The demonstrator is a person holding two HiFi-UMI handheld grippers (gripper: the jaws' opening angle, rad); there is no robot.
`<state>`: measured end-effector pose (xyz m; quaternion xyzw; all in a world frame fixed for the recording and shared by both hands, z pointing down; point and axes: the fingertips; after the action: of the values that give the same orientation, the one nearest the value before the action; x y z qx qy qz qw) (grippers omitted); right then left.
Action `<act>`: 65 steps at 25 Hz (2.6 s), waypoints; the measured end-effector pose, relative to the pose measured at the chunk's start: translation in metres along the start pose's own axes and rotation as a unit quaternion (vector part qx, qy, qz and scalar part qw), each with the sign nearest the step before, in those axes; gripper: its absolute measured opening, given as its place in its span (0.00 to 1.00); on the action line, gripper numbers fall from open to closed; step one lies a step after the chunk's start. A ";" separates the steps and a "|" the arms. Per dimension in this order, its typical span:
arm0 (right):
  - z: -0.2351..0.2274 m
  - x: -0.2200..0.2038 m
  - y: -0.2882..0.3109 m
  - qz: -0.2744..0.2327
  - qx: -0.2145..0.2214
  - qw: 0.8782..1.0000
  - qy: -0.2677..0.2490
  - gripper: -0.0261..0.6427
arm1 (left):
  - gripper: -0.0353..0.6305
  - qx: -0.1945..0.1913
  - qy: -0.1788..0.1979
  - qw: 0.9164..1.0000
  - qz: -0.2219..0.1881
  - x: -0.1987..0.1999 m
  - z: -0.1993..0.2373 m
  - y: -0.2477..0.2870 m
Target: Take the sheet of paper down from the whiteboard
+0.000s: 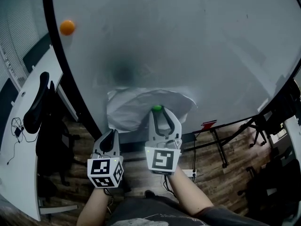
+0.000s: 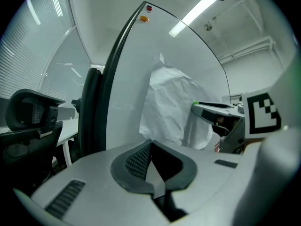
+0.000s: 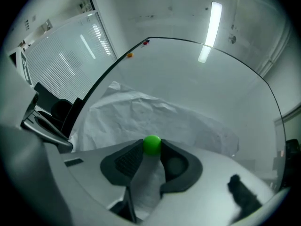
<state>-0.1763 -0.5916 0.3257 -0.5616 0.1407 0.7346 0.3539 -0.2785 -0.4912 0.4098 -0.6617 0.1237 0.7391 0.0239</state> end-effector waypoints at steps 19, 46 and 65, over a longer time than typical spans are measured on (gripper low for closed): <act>-0.005 -0.026 -0.062 0.031 -0.045 0.998 0.040 0.22 | 0.07 -0.043 0.039 0.998 0.013 -0.005 0.004 -0.008; -0.015 -0.016 -0.272 0.121 -0.181 0.975 0.043 0.22 | 0.07 -0.261 0.019 0.964 0.049 -0.066 -0.122 -0.130; 0.015 -0.023 -0.421 0.162 -0.134 0.972 0.104 0.22 | 0.07 -0.218 0.050 0.973 0.063 -0.097 -0.169 -0.276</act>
<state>0.1007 -0.2919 0.4321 -0.6469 0.1666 0.7317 0.1353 -0.0470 -0.2481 0.4475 -0.6780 0.0018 0.7142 -0.1740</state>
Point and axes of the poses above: the fingertips, and each gripper's own axes: y forward along the fingers, z to its left, x out of its top, and after that the axes turned 1 degree about -x, right-handed
